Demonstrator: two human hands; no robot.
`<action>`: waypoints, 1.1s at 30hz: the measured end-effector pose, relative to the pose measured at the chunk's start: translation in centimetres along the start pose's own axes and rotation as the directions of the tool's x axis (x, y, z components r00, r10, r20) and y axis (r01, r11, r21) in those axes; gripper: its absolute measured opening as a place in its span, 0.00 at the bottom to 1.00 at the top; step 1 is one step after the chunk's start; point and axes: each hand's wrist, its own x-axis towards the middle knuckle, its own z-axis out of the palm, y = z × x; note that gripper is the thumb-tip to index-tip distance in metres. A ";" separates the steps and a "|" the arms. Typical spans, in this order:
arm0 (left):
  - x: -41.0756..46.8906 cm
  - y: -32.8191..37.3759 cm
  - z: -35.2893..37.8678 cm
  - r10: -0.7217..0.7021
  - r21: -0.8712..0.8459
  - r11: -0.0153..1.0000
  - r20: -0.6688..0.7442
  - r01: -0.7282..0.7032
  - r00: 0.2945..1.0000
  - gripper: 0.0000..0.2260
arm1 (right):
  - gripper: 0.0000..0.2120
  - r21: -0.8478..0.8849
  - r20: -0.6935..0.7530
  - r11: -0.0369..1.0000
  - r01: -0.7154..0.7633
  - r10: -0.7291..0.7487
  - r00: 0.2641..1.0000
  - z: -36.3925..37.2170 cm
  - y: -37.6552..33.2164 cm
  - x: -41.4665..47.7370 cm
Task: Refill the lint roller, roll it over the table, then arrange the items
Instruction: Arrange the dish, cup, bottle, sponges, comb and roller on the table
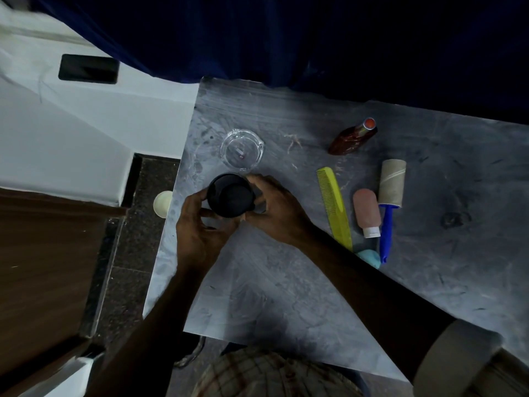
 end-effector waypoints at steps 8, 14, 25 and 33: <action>-0.3 -0.1 0.1 0.012 0.019 1.000 -0.011 -0.012 1.000 0.37 | 0.37 0.049 0.022 0.998 -0.035 0.034 0.999 -1.3 0.8 -0.7; -4.3 -0.5 0.2 -0.140 -0.136 0.981 -0.002 0.138 0.990 0.40 | 0.30 0.191 -0.105 0.963 -0.188 0.211 0.972 -5.7 4.8 -3.8; -9.1 7.5 8.1 -0.061 -0.097 0.990 0.353 0.101 0.934 0.14 | 0.21 0.210 -0.348 0.949 -0.237 0.299 0.888 -11.7 9.4 -5.2; 1.7 13.3 17.0 0.180 -0.241 0.965 0.308 -0.107 0.934 0.19 | 0.16 0.133 -0.544 0.967 -0.215 0.253 0.800 -16.8 9.9 -2.4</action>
